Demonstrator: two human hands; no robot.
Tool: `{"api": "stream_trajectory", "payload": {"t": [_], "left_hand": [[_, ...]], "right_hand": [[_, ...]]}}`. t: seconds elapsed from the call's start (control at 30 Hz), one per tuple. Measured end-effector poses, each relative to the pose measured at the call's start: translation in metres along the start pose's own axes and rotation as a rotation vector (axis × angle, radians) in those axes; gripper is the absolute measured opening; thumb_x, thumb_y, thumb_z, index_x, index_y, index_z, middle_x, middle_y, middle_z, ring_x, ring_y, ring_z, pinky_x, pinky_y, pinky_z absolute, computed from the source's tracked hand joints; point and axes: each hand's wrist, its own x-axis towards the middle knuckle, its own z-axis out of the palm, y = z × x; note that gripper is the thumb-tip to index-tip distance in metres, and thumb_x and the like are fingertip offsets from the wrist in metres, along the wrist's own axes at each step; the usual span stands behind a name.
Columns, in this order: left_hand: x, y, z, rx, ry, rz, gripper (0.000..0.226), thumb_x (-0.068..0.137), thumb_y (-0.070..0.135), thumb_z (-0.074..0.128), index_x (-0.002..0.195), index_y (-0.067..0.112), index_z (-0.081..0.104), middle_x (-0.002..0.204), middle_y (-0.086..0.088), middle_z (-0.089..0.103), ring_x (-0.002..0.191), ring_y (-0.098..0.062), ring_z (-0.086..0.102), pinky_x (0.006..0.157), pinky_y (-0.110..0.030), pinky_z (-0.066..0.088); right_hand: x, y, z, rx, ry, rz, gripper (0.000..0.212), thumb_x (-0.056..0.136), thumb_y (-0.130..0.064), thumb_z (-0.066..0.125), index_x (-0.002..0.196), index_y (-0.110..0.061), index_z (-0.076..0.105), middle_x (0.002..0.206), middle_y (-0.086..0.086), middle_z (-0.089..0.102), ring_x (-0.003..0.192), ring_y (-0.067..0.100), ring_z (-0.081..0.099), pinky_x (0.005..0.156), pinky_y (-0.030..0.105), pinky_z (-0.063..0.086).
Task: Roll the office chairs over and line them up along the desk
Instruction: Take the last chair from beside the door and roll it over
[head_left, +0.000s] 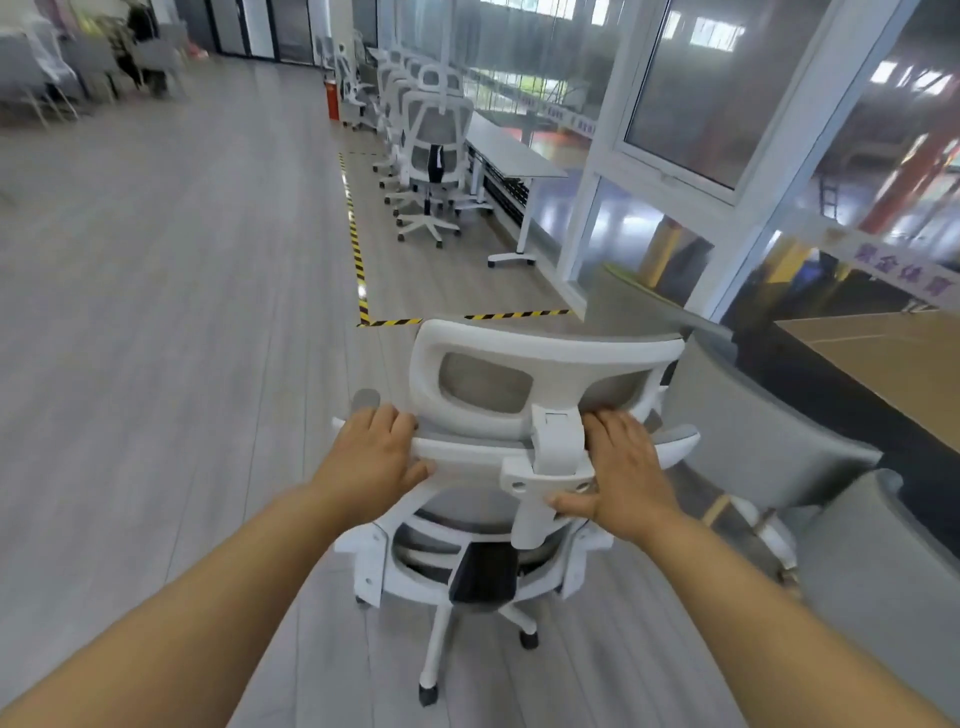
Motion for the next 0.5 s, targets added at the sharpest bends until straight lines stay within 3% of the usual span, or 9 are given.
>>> {"api": "stream_trajectory", "payload": {"t": [0.1,0.27,0.5], "left_hand": [[0.061,-0.031,0.01,0.031,0.0,0.007,0.073,0.077,0.064,0.019,0.116,0.01,0.05,0.107,-0.007,0.051,0.099,-0.026,0.043,0.091,-0.036,0.036],[0.176,-0.071,0.024,0.012,0.013,-0.008,0.047,0.089,0.05,0.046,0.119,0.013,0.046,0.112,-0.004,0.048,0.105,-0.021,0.038,0.095,-0.033,0.032],[0.339,-0.11,0.044,0.021,0.006,-0.077,0.045,0.09,0.051,0.043,0.12,0.017,0.043,0.113,-0.001,0.045,0.099,-0.015,0.033,0.094,-0.029,0.031]], "right_hand": [[0.067,0.012,0.022,-0.004,-0.028,0.008,0.097,0.057,-0.065,0.072,0.133,-0.016,0.039,0.132,0.002,0.042,0.127,0.024,0.032,0.114,0.039,0.019],[0.183,0.05,0.057,0.001,-0.008,-0.009,0.1,0.057,-0.066,0.071,0.137,-0.018,0.036,0.136,0.001,0.039,0.13,0.023,0.03,0.115,0.04,0.017],[0.351,0.121,0.101,0.054,-0.052,-0.037,0.104,0.054,-0.072,0.062,0.139,-0.021,0.032,0.138,-0.001,0.036,0.13,0.021,0.029,0.114,0.04,0.019]]}}
